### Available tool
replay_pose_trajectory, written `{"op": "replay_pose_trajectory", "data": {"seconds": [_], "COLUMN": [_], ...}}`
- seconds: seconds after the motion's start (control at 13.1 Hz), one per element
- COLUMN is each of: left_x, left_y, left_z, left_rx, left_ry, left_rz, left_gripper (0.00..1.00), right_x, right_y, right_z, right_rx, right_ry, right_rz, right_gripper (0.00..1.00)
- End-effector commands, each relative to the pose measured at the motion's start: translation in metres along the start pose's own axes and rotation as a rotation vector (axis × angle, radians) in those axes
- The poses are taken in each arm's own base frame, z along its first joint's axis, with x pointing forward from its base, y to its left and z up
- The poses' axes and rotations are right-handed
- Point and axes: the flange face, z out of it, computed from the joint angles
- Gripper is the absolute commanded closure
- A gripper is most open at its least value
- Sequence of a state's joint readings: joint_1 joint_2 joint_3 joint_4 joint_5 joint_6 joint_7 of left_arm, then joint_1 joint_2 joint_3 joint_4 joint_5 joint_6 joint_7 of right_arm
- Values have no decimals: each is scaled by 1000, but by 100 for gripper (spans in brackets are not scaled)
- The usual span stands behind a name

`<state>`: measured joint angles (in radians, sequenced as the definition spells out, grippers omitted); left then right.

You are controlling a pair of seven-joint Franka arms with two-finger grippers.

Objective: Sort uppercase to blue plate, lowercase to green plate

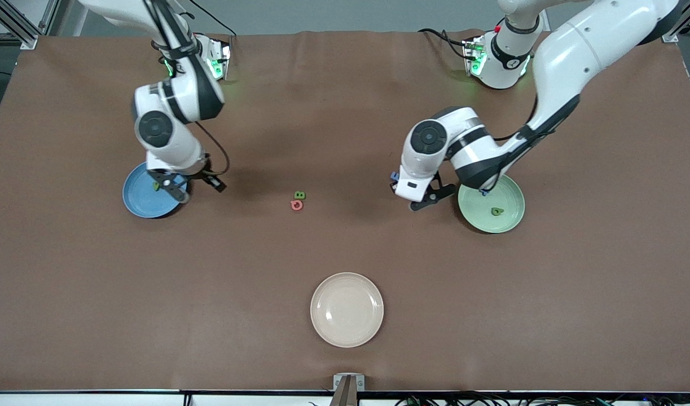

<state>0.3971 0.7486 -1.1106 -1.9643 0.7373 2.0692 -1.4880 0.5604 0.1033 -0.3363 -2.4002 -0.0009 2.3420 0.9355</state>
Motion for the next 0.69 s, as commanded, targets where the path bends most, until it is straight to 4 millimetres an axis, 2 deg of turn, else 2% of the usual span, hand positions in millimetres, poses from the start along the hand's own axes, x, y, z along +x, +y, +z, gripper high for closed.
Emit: {"op": "replay_pose_trajectory", "data": {"seconds": [0.0,0.08,0.23,0.3,0.46,0.61], "left_x": [22,34,54,64,79,92], "left_y": [-33,-50,-75,-91,-117,-144], "left_z": [-19,-22,-21,-19,-11,1], "left_rx": [34,45,46,48,62,85], "left_ry": [-11,-23,-29,-30,-28,-16], "left_rz": [34,52,65,86,118,140], "left_gripper": [79,79,79,79,79,79], "right_x": [40,59,75,75,77,76], "right_y": [55,76,104,108,110,111], "right_z": [4,11,29,41,47,50], "right_rx": [14,23,63,75,69,63], "right_ry": [-17,-19,21,45,42,35], "right_rz": [-38,-54,-75,-79,-72,-69], "right_gripper": [100,100,100,100,95,65]}}
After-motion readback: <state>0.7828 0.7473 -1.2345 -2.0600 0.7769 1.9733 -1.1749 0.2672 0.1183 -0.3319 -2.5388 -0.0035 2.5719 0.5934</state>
